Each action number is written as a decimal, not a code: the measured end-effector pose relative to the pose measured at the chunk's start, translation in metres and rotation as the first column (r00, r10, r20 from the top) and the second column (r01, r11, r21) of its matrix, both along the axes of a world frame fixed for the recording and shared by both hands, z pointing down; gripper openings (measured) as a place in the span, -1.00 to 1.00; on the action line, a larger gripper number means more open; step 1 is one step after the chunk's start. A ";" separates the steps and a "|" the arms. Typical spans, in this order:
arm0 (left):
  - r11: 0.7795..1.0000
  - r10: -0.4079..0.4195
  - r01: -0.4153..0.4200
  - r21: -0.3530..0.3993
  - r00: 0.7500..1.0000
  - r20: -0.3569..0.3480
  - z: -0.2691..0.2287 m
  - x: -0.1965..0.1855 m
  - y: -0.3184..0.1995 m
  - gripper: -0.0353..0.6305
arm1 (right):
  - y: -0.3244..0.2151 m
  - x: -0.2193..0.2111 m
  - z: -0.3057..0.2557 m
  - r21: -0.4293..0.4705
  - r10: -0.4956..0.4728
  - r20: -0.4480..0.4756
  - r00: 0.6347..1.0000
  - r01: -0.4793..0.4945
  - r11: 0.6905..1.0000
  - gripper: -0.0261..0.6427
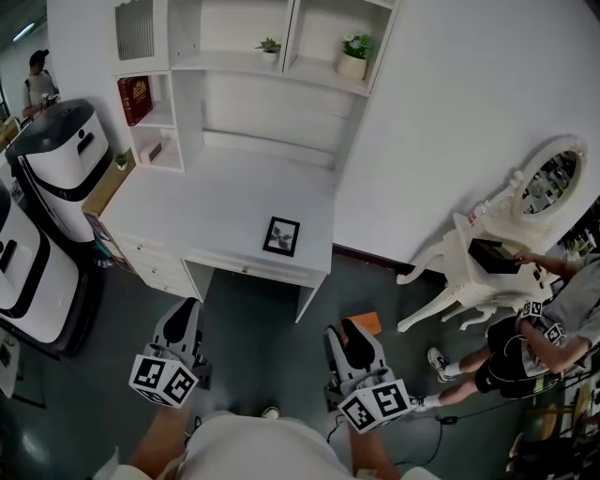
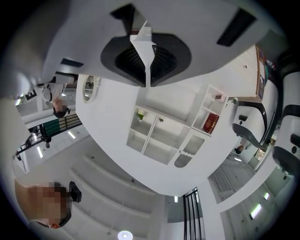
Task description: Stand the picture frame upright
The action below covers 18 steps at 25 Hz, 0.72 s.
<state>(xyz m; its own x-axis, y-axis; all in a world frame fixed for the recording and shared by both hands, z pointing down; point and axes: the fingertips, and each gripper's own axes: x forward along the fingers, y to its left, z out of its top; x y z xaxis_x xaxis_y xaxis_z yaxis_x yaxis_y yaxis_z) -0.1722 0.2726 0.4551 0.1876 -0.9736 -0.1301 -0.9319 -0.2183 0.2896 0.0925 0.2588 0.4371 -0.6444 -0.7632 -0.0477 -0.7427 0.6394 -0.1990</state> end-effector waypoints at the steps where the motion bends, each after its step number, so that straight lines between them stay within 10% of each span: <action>1: 1.000 -0.012 0.012 -0.004 1.000 -0.001 0.002 0.001 -0.001 -0.83 | -0.002 0.003 0.000 0.004 -0.009 -0.002 1.000 0.009 1.000 -0.46; 3: 0.999 -0.039 0.039 -0.025 0.999 -0.006 0.008 0.000 -0.004 -0.77 | -0.005 0.009 -0.001 0.010 -0.032 -0.003 0.999 0.032 0.999 -0.31; 6: 0.996 -0.065 0.064 -0.068 0.998 -0.005 0.017 0.003 -0.012 0.12 | -0.009 0.019 -0.001 0.018 -0.060 0.016 0.998 0.060 0.998 0.00; 9: 0.995 -0.058 0.058 -0.087 0.998 -0.005 0.025 0.008 -0.018 0.51 | -0.016 0.033 0.004 0.009 -0.044 0.050 0.998 0.043 0.999 0.35; 18: 0.991 0.008 -0.008 -0.135 1.000 -0.001 0.029 0.033 -0.033 0.60 | -0.035 0.050 0.034 -0.084 -0.047 0.068 0.997 0.053 0.995 0.39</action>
<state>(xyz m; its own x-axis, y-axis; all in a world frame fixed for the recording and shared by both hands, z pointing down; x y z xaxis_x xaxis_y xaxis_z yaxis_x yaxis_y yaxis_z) -0.1388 0.2396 0.4844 0.1953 -0.9807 0.0026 -0.9303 -0.1844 0.3169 0.1424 0.2242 0.4713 -0.6792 -0.7334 -0.0271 -0.6938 0.6537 -0.3022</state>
